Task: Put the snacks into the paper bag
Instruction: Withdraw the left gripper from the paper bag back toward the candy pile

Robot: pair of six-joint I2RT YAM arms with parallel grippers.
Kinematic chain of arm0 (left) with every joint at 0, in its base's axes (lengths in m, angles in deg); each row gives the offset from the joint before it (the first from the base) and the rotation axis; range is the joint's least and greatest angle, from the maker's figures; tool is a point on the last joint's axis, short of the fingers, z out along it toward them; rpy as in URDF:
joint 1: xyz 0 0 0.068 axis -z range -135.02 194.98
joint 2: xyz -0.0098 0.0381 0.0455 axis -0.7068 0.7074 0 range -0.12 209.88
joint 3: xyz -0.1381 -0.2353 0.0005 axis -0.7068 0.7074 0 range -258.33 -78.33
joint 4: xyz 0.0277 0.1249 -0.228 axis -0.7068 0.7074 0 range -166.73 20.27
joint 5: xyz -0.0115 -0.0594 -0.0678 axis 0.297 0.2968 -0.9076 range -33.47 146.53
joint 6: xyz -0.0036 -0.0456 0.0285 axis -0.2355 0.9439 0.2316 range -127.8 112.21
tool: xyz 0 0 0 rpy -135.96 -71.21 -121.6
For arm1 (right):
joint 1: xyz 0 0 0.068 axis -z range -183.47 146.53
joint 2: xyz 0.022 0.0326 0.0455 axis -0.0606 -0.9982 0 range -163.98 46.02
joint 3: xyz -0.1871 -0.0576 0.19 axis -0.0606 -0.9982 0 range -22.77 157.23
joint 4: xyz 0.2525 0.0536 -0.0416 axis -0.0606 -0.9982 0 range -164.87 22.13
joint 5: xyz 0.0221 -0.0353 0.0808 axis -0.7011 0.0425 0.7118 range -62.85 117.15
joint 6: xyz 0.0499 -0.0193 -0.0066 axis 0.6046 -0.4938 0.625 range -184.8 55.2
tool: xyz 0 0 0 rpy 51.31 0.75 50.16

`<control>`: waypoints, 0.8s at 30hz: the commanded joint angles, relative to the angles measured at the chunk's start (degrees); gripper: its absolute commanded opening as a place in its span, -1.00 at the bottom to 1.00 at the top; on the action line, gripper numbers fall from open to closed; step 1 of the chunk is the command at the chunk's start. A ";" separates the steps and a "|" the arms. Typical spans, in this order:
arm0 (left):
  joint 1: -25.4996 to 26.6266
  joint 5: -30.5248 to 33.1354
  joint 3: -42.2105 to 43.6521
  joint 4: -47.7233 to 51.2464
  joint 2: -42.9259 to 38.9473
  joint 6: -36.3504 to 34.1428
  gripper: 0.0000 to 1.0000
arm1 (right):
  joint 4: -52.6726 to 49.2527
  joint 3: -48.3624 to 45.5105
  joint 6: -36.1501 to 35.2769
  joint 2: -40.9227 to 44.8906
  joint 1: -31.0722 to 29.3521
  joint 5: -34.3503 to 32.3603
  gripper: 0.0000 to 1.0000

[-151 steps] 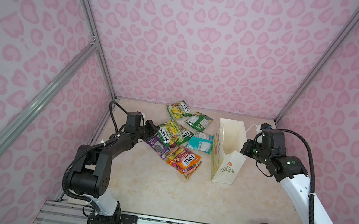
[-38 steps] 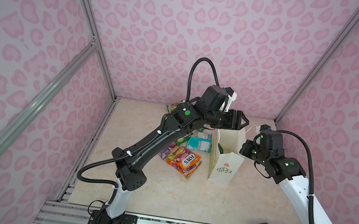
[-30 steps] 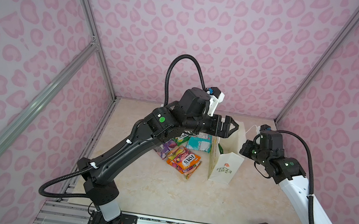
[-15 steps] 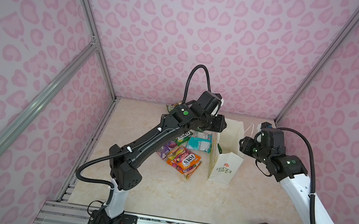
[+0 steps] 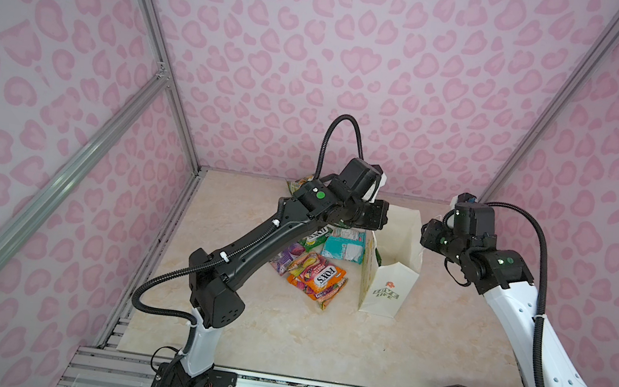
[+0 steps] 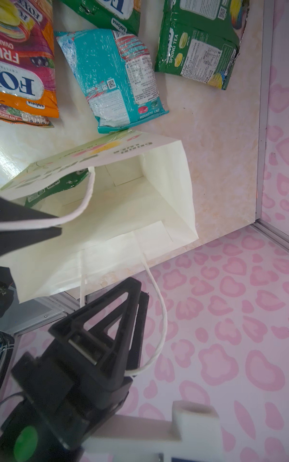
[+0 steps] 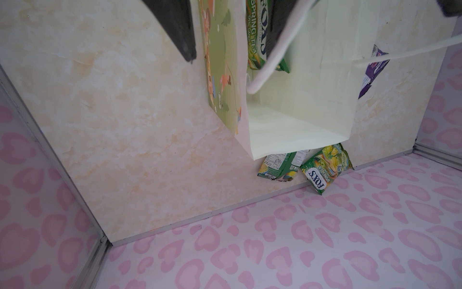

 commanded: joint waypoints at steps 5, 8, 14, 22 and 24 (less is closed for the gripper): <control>-0.05 -1.49 0.19 -1.54 0.01 -0.29 -0.92 | -0.69 0.04 -0.20 1.37 -0.58 0.69 -0.85; -0.12 -2.08 0.03 -1.66 0.08 -0.38 -0.83 | -0.98 -0.03 -0.40 1.74 -0.64 0.57 -1.00; -0.93 -4.91 0.37 -1.18 -1.07 -1.08 -0.05 | -1.12 0.46 -0.43 1.07 -0.65 0.79 -1.00; -1.80 -6.46 9.20 -4.00 -13.18 -6.16 0.95 | -0.05 -0.19 -0.20 1.68 -0.84 0.82 -1.00; -2.82 -6.85 11.74 -4.38 -16.58 -6.53 0.96 | 0.03 -0.33 -0.19 1.77 -0.82 0.84 -1.00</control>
